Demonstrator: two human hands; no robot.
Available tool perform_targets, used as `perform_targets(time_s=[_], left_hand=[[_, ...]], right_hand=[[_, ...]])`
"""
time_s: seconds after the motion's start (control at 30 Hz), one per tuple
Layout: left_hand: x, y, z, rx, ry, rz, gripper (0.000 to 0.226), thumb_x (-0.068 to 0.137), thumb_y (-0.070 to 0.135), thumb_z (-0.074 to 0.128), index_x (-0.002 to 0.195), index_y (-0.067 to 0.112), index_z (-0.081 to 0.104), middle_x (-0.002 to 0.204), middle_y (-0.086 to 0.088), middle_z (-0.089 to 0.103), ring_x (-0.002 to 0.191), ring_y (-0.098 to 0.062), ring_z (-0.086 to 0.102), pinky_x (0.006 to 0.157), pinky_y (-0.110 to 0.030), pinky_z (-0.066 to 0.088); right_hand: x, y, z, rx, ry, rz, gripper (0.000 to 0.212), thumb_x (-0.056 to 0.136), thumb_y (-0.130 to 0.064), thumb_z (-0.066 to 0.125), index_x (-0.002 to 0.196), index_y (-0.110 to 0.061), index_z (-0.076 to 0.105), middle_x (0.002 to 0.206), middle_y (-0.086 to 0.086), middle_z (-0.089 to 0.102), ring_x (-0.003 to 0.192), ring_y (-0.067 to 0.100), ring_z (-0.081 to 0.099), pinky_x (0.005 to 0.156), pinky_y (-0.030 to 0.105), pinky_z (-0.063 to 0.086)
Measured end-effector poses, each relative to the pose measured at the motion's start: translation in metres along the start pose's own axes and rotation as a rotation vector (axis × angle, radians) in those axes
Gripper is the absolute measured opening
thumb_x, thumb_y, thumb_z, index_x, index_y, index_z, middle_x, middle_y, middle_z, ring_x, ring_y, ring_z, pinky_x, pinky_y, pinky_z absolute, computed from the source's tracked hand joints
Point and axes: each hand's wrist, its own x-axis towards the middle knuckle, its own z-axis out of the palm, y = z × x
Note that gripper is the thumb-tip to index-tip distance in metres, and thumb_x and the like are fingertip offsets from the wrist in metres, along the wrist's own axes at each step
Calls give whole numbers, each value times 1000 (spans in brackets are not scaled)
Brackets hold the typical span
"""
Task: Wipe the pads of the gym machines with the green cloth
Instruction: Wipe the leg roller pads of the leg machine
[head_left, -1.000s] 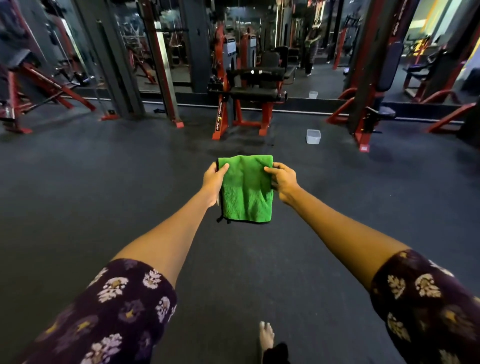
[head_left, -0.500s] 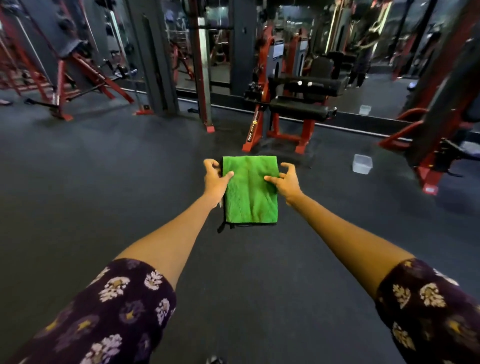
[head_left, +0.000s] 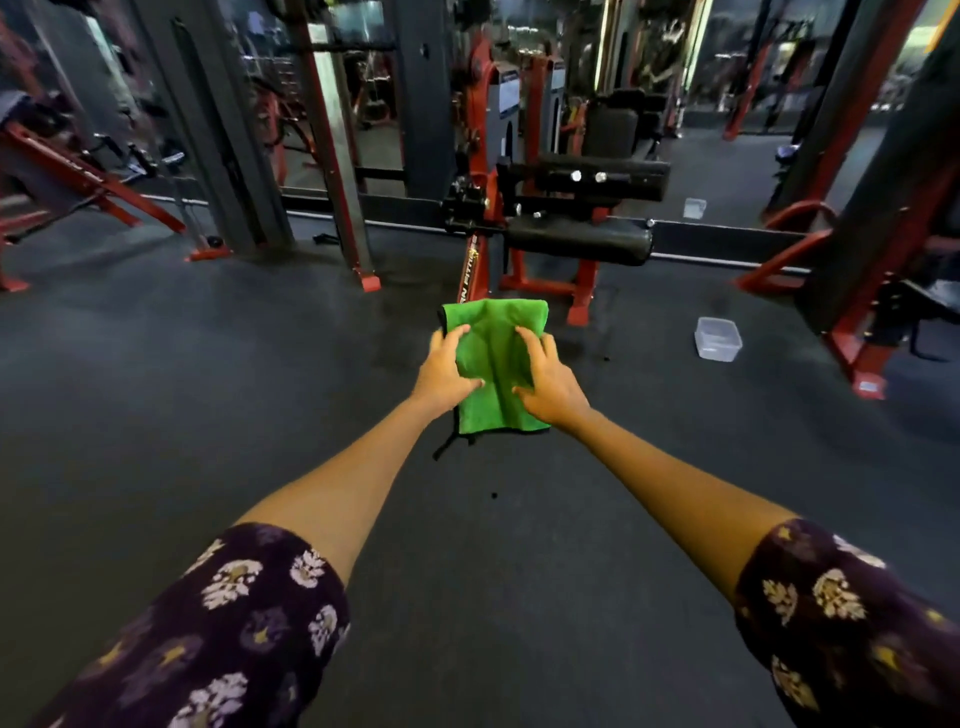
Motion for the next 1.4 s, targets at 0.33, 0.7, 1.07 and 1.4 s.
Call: perform_targets(time_s=[0.33,0.7,1.07,1.4], left_hand=[[268,-65,43,183,-152,28,91,83,10,69,148,42,14,159,-1,4,127,-30,46,97,-38,48],[548,-101,47,288,-229,-15,92,83,13,69,149,40,10,159,-9,7,138,-28,32,108,-31,32],[838,-143,69,331,-381,71,91,85,8,66,148,41,9,159,-6,3,137,-32,33,106,-34,37],[1025,-166,156,325,-564,107,90,85,9,66,149,37,10,159,-6,5,139,-29,30,110,-31,33]], right_hand=[[242,125,40,-87,-60,86,89,84,-4,57,152,-21,2,157,6,5,89,37,60,71,45,48],[511,214,53,-67,-207,81,95,84,-8,63,152,-21,-2,157,4,5,110,40,55,88,47,47],[763,302,89,-170,-170,265,95,83,-19,67,152,-18,2,155,9,14,106,44,56,89,48,46],[900,402,106,-152,-253,525,90,83,-6,53,152,-17,-4,158,10,2,118,41,51,95,44,43]])
